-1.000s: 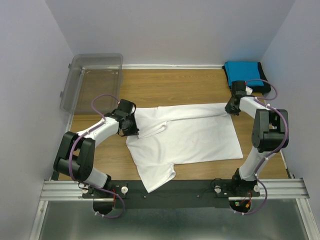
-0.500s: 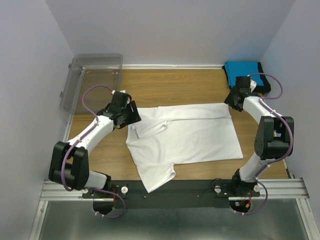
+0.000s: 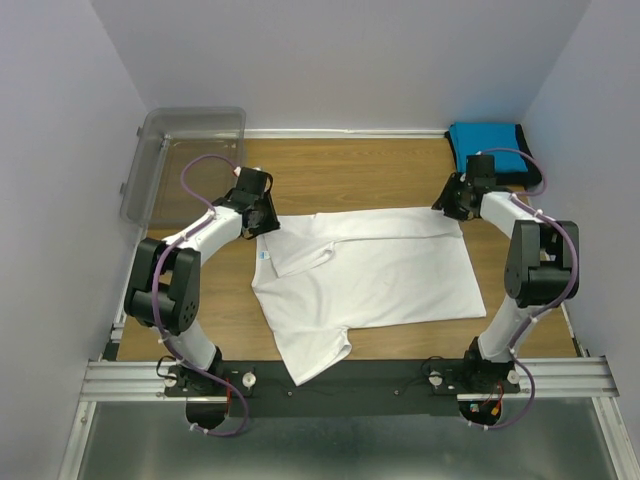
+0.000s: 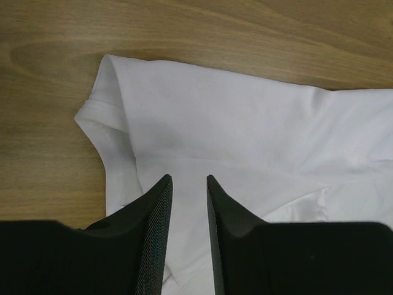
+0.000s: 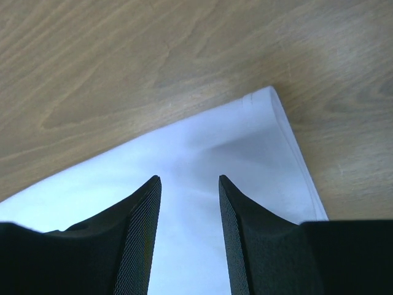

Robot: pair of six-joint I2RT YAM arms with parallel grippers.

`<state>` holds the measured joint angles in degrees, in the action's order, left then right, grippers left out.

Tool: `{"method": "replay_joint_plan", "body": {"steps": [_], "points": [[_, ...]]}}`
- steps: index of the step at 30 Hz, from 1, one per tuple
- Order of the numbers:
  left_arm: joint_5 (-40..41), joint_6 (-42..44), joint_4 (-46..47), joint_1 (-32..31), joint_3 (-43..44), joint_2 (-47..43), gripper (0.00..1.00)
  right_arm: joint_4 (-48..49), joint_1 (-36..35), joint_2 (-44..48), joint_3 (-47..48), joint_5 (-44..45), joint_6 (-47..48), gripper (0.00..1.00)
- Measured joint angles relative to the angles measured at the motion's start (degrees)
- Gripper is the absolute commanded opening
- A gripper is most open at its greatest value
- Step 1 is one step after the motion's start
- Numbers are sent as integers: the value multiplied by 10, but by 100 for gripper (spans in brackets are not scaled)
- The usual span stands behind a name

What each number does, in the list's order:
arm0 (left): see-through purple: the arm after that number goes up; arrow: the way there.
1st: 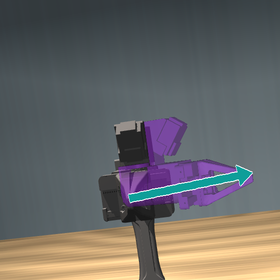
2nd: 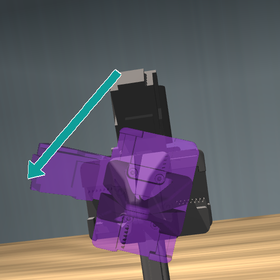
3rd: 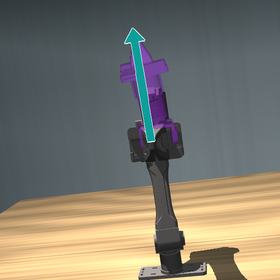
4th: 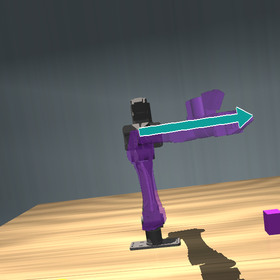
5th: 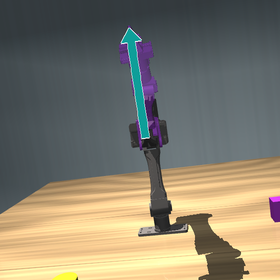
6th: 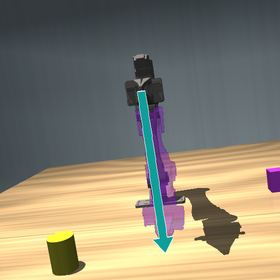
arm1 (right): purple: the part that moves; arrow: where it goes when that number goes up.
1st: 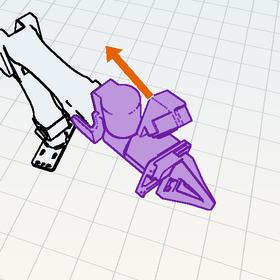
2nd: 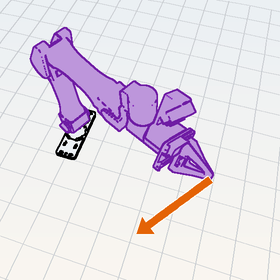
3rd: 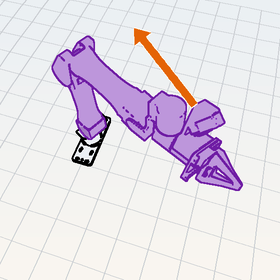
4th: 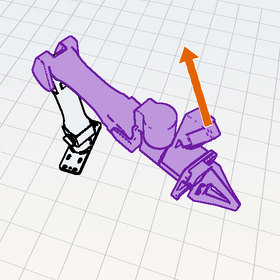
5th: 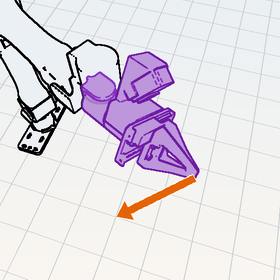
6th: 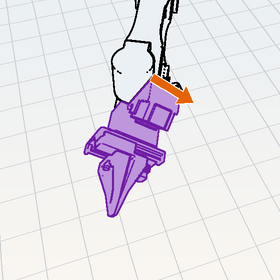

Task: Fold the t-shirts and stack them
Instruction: Fold the tshirt

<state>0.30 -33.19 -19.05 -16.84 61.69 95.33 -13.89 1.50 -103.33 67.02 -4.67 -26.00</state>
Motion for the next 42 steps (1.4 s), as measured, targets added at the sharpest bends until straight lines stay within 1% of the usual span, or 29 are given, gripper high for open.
{"method": "replay_joint_plan", "body": {"steps": [6,14,21,27,32,35,40,42], "points": [[3,1,5,0,-3,-1,36,4,0,3,-32,-8,-9,45],[6,5,5,0,-17,-2,36,-10,0,47,-108,9,-21,44],[12,11,5,0,-18,-9,37,-21,1,77,-123,17,-25,44],[21,17,3,0,-5,-6,38,-26,23,72,-87,20,-14,44],[36,17,13,0,42,31,38,7,41,26,-14,-16,-16,43],[46,19,18,0,58,54,35,24,41,3,2,-36,-20,43],[60,21,19,0,83,98,26,39,40,-55,23,-55,-28,41],[66,21,19,2,87,112,25,40,41,-69,23,-55,-31,40]]}}
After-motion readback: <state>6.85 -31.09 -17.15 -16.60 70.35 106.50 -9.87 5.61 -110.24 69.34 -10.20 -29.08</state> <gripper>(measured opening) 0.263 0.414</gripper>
